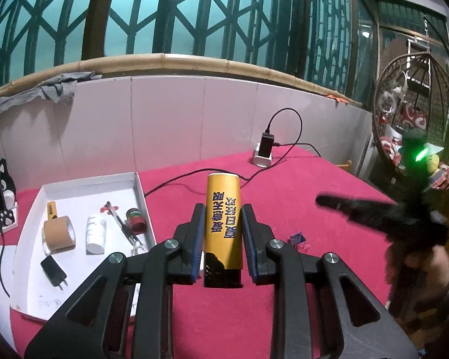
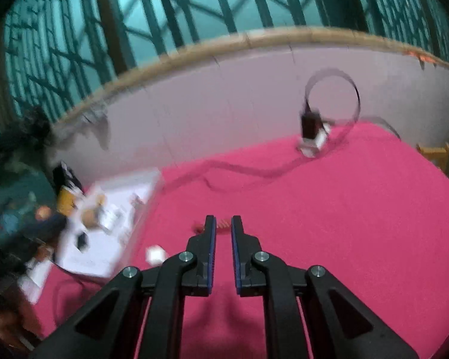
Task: Organize rigid objects
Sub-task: 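Carry the yellow battery and blue binder clip over the white tray with both grippers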
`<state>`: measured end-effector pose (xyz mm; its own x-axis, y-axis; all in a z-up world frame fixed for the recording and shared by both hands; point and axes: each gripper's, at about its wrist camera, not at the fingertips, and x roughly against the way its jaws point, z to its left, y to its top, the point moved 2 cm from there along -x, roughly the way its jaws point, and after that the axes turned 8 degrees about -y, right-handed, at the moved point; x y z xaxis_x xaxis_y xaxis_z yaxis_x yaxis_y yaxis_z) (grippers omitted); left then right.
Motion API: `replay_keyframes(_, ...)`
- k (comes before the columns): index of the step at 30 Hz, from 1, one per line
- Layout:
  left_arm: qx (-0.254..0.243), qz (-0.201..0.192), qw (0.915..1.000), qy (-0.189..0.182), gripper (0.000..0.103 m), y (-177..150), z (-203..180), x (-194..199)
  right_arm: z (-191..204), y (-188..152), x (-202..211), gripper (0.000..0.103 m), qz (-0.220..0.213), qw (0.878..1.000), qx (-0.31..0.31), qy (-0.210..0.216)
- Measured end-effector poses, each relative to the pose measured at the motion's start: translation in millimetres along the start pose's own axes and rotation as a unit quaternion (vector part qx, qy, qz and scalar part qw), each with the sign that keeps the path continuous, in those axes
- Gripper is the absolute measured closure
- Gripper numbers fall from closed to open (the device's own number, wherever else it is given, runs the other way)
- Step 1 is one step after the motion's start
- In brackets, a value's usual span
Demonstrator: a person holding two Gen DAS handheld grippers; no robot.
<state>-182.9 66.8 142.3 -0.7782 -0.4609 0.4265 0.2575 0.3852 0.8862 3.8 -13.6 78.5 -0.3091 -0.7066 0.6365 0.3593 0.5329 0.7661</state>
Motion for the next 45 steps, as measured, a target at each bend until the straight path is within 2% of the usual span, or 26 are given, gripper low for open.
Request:
replay_keyframes(1, 0.000, 0.000, 1.0000, 0.000, 0.080, -0.4, 0.6, 0.0, -2.2, -6.1, -9.5, 0.082, 0.012, 1.000, 0.006, -0.020)
replay_keyframes(3, 0.001, 0.001, 1.0000, -0.001, 0.080, -1.2, 0.7, -0.6, -7.5, -21.4, -31.0, 0.028, 0.040, 0.998, 0.010, -0.049)
replay_keyframes(4, 0.001, 0.003, 1.0000, -0.001, 0.080, -2.1, 0.4, -0.8, -9.1, -26.8, -39.0, 0.024, 0.050, 0.997, 0.005, -0.052)
replay_keyframes(10, -0.001, 0.012, 0.9999, -0.004, 0.080, -5.6, -1.4, -4.7, -2.1, -37.2, -73.5, 0.026, 0.078, 0.994, 0.032, -0.065)
replay_keyframes(12, -0.002, 0.012, 0.9999, -0.004, 0.080, -5.7, -1.3, -4.5, -1.4, -41.4, -77.7, 0.059, 0.091, 0.993, 0.043, -0.066)
replay_keyframes(14, 0.000, 0.012, 0.9999, -0.003, 0.080, -5.4, -0.8, -4.8, -1.6, -40.3, -71.7, 0.076, 0.086, 0.993, 0.048, -0.059)
replay_keyframes(16, 0.002, 0.011, 0.9999, -0.002, 0.080, -4.9, -0.3, -4.1, -1.5, -39.1, -62.6, 0.081, 0.074, 0.995, 0.049, -0.053)
replay_keyframes(18, 0.002, 0.010, 0.9999, 0.000, 0.080, -4.1, 0.2, -3.0, -1.4, -33.4, -51.4, 0.090, 0.059, 0.997, 0.038, -0.041)
replay_keyframes(28, 0.000, 0.007, 0.9999, 0.010, 0.080, -1.7, -0.5, -0.6, 29.8, 7.5, 20.4, 0.091, -0.044, 0.998, 0.039, 0.029)
replay_keyframes(36, 0.010, 0.005, 0.9998, 0.017, 0.080, -2.7, 7.3, 1.5, 63.1, 24.5, 45.0, 0.090, -0.077, 0.993, 0.070, 0.062)
replay_keyframes(45, 0.021, -0.001, 0.9995, 0.024, 0.080, -5.4, 18.9, 7.1, 93.1, 35.2, 57.2, 0.090, -0.093, 0.987, 0.099, 0.085)
